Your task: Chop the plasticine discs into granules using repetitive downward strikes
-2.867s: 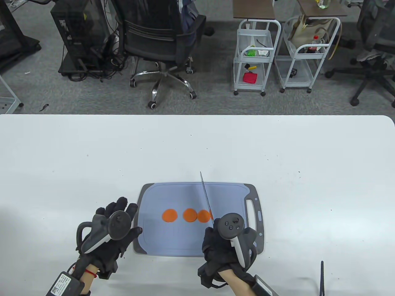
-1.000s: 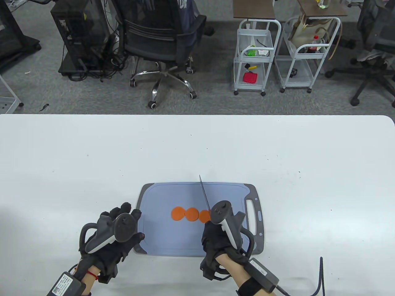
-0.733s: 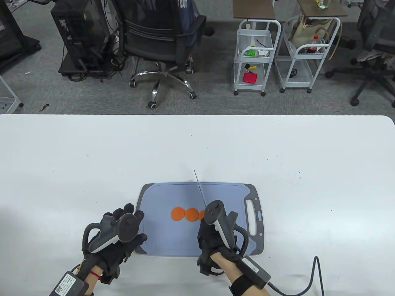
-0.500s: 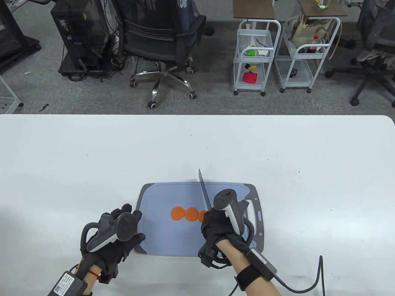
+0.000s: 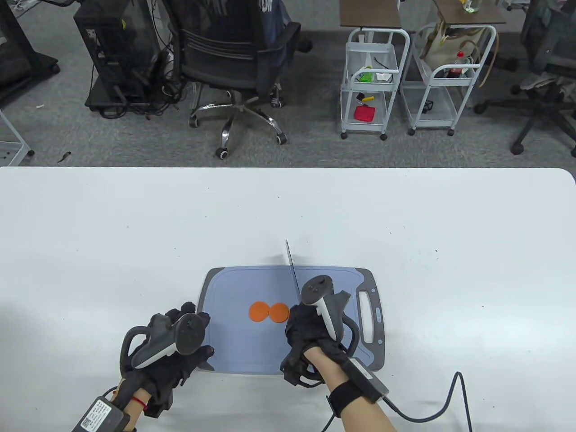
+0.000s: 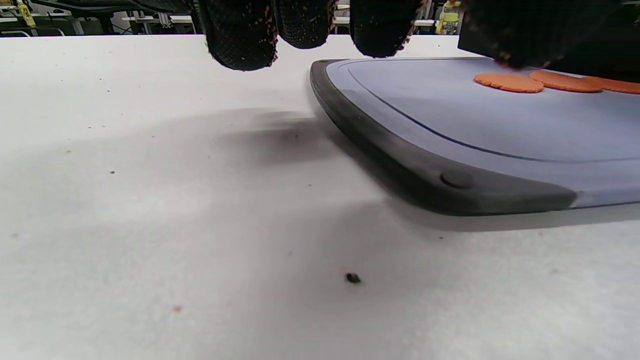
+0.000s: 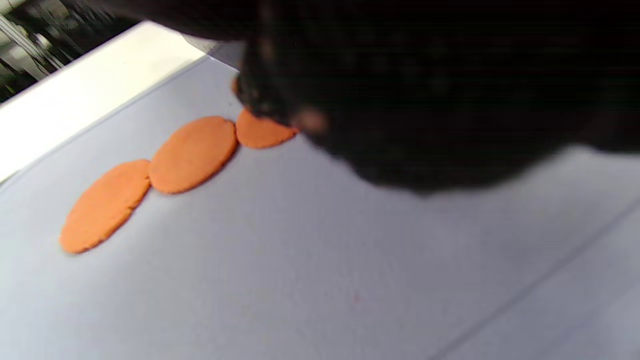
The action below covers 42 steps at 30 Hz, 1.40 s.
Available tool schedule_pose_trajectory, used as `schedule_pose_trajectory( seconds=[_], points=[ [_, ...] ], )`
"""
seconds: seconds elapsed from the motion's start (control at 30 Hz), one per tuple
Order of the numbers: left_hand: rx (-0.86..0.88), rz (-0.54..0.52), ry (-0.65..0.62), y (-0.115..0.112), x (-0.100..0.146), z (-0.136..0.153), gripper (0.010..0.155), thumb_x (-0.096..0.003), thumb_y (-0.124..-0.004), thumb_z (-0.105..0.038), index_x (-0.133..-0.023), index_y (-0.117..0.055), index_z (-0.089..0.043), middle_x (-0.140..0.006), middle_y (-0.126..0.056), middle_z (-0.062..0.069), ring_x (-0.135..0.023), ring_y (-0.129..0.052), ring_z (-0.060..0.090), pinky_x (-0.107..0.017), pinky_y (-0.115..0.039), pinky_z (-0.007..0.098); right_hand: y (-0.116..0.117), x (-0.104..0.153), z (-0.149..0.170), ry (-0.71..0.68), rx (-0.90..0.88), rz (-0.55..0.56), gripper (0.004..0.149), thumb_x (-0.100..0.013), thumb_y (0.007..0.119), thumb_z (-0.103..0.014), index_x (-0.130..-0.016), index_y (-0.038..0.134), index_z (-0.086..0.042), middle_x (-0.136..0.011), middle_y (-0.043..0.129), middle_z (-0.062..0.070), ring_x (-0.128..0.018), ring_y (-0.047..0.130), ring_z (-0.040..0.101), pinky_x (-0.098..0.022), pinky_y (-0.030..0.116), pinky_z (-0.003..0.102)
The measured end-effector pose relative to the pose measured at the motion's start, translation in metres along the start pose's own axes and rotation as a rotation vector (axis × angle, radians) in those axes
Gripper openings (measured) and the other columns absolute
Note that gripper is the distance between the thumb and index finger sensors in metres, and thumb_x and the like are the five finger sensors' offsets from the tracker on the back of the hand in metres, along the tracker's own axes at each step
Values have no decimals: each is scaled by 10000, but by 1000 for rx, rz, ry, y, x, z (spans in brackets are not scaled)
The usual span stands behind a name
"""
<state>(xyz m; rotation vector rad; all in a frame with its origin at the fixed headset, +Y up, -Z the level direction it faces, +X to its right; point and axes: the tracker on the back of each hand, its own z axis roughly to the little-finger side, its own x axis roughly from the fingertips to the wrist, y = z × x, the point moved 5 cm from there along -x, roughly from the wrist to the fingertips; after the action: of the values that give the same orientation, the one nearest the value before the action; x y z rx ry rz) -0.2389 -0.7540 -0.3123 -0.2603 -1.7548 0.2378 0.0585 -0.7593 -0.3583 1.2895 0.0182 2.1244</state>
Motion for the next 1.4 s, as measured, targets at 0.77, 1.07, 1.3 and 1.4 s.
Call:
schedule_pose_trajectory(
  seconds=[0.77, 1.07, 1.3, 1.4],
  points=[
    [-3, 41, 4, -4, -1, 0, 795, -357, -622, -642, -1080, -559, -315, -1227, -481, 139, -1076, -656, 465, -746, -480, 674, 2, 20, 8, 84, -47, -140, 547, -509, 722, -452, -842, 719, -18, -464, 1005, 92, -48, 1116, 192, -89, 964, 478],
    [-38, 78, -20, -10, -2, -10, 795, -357, -620, -642, -1080, -556, -317, -1228, -476, 139, -1078, -654, 460, -748, -481, 671, 16, -3, 0, 48, -79, -41, 559, -486, 736, -468, -832, 709, -29, -436, 999, 48, -31, 1114, 184, -93, 969, 481],
    [-24, 71, -6, -8, -1, -5, 795, -357, -621, -642, -1080, -559, -316, -1227, -479, 141, -1076, -657, 465, -745, -482, 673, 10, 19, 8, 113, -115, -171, 551, -511, 719, -454, -841, 708, -13, -463, 1003, 87, -56, 1124, 206, -99, 967, 487],
    [-35, 83, -12, -11, -1, -8, 795, -358, -621, -642, -1080, -559, -316, -1228, -479, 139, -1077, -655, 464, -747, -481, 672, 26, 16, 15, 44, 11, -56, 555, -506, 709, -464, -838, 693, -20, -454, 1004, 59, -55, 1137, 195, -105, 979, 486]
  ],
)
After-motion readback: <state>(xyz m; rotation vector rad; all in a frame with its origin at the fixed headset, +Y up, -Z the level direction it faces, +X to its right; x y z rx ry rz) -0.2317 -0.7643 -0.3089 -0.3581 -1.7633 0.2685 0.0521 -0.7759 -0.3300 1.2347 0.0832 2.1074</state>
